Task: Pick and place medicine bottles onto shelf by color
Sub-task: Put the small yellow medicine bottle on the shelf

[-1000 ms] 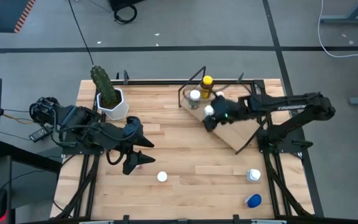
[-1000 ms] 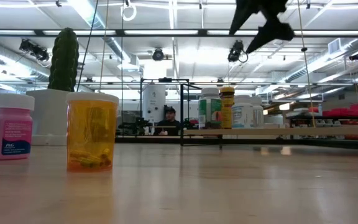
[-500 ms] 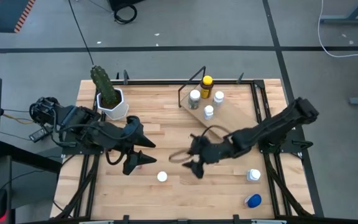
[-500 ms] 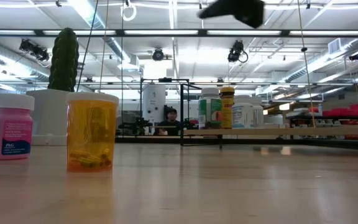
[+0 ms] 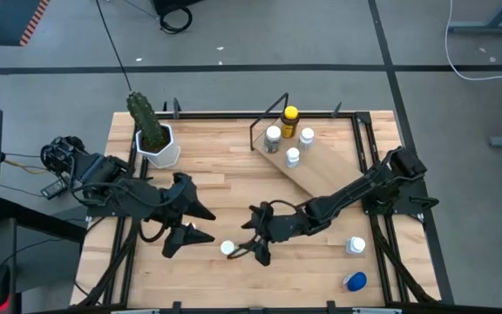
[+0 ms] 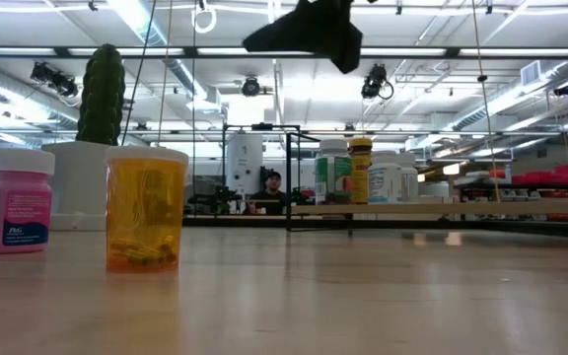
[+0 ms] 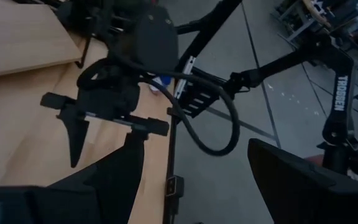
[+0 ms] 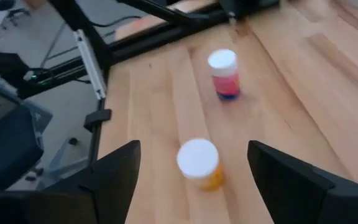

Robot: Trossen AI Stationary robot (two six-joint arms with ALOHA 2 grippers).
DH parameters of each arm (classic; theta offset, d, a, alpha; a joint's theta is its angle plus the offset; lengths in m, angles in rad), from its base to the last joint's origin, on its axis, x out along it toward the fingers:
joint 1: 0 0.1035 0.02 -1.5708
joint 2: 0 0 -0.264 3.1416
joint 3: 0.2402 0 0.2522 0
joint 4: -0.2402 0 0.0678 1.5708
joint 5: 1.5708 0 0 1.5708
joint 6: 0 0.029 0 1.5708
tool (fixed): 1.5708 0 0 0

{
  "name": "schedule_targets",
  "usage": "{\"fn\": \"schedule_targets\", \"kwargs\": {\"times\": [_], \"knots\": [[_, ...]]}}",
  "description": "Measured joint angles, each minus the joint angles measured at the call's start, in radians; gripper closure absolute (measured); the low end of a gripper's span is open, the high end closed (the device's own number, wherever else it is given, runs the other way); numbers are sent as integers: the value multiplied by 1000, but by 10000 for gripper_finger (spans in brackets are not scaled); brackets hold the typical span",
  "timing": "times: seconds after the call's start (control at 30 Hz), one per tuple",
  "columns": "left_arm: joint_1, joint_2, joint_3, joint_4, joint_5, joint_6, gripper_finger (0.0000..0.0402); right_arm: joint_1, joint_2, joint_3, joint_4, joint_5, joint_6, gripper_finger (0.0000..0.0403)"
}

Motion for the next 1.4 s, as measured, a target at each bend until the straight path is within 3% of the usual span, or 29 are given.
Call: {"fn": "schedule_targets", "kwargs": {"times": [0.2, 0.4, 0.63, 0.97, 1.4], "knots": [[-20, 0, 0, 1, 0, -1, 109, 0, 1, 34, -20, -20, -130, 99], [-18, 0, 0, 2, 0, 0, 109, -18, 18, 202, -234, -22, -248, 99], [-7, -1, 0, 9, 0, 5, 109, -51, 143, 366, -393, -73, -276, 99], [-6, -9, 0, -9, -4, 38, 109, -51, 271, 405, -401, -152, -273, 99], [-7, -7, 0, -15, -4, 27, 109, -46, 367, 404, -310, -154, -279, 99]]}}
